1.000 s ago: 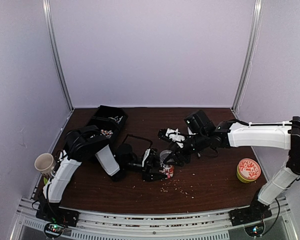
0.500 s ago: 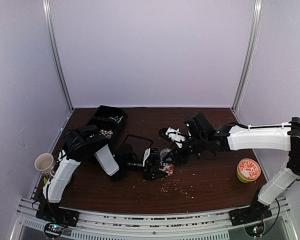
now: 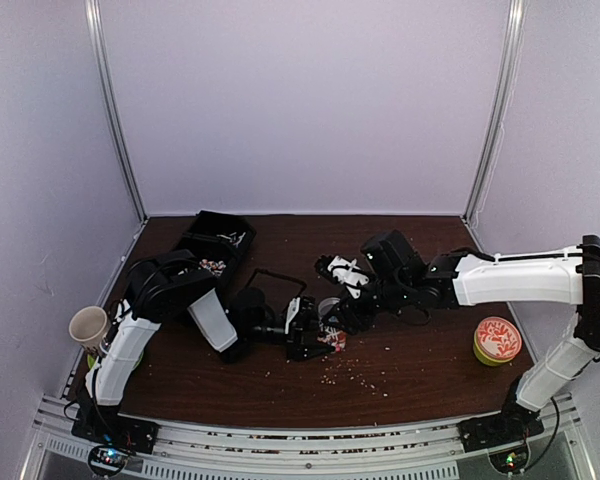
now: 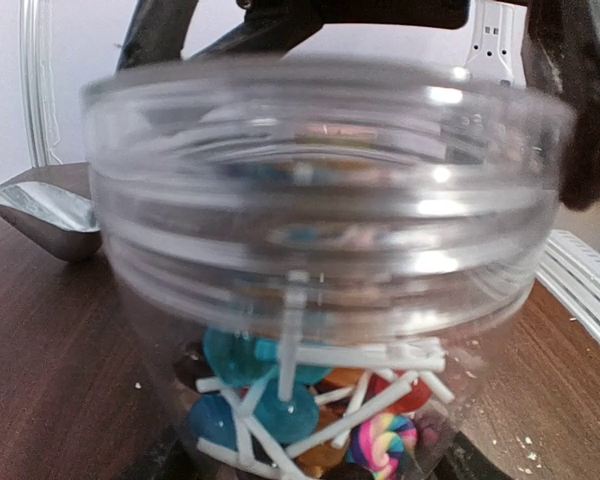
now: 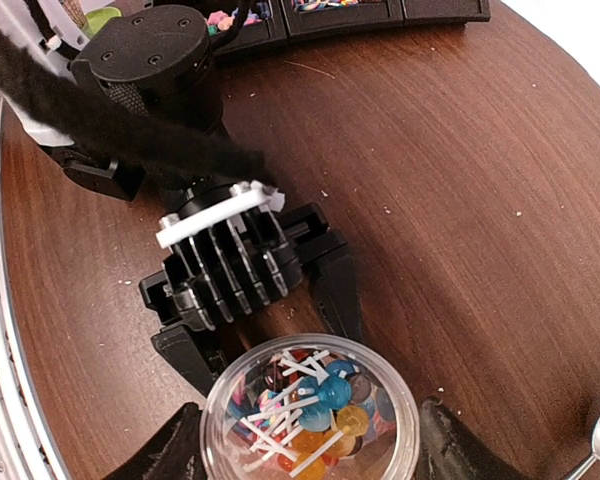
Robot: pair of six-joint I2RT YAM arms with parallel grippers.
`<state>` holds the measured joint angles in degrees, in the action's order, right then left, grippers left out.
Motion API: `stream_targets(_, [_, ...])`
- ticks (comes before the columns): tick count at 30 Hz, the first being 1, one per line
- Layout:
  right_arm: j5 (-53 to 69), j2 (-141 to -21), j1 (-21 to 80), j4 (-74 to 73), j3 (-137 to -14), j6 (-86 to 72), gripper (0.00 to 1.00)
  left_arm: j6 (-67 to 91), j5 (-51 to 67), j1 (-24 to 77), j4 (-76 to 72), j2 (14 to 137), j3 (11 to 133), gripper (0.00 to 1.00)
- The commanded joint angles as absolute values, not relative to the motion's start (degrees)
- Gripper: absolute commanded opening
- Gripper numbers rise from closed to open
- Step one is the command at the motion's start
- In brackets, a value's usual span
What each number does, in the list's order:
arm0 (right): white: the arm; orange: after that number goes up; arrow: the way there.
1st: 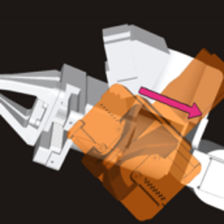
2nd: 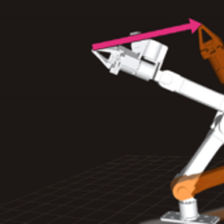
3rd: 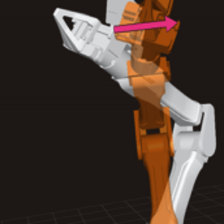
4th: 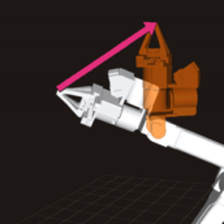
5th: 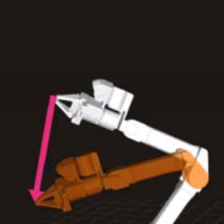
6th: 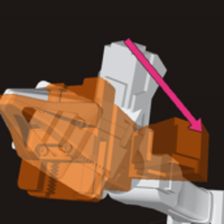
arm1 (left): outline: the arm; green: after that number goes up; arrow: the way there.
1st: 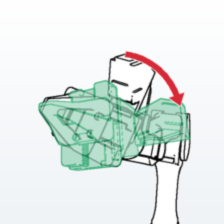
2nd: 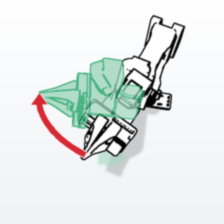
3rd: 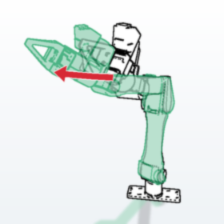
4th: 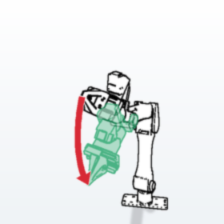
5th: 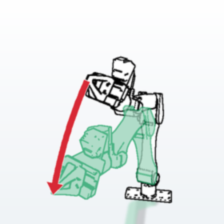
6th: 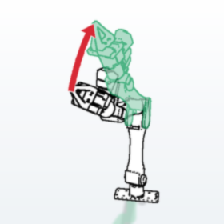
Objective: Pack the candies
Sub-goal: Screw the box lid onto the packing bottle, then pick up the packed packing bottle from the center of the board.
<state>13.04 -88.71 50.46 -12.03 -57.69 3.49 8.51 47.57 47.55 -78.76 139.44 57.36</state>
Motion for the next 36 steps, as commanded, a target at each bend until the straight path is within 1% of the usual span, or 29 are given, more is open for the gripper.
stream_targets(1, [4.2, -86.9, 50.3, -8.5, -59.2, -6.6, 0.53, 8.1, 36.4, 46.3, -73.4, 139.7, 55.9, 0.59])
stream_targets(7, [4.1, -86.5, 50.5, -8.8, -59.5, -7.2, 0.55, 8.1, 36.2, 46.3, -73.4, 139.6, 55.9, 0.60])
stream_targets(14, [6.9, -85.3, 50.8, -9.0, -59.4, -5.7, 0.73, 8.0, 36.7, 46.3, -74.9, 139.8, 55.5, 0.62])
stream_targets(19, [8.8, -85.4, 50.9, -9.8, -59.7, -4.2, 0.80, 8.1, 36.8, 46.2, -75.1, 139.9, 55.5, 0.64])
stream_targets(26, [7.8, -87.4, 51.0, -10.2, -60.6, -4.1, 0.83, 8.2, 37.0, 46.2, -75.5, 140.0, 55.4, 0.67])
stream_targets(36, [3.6, -91.6, 51.1, -12.9, -63.9, -4.8, 0.82, 8.2, 36.8, 46.3, -75.6, 140.0, 55.4, 0.71])
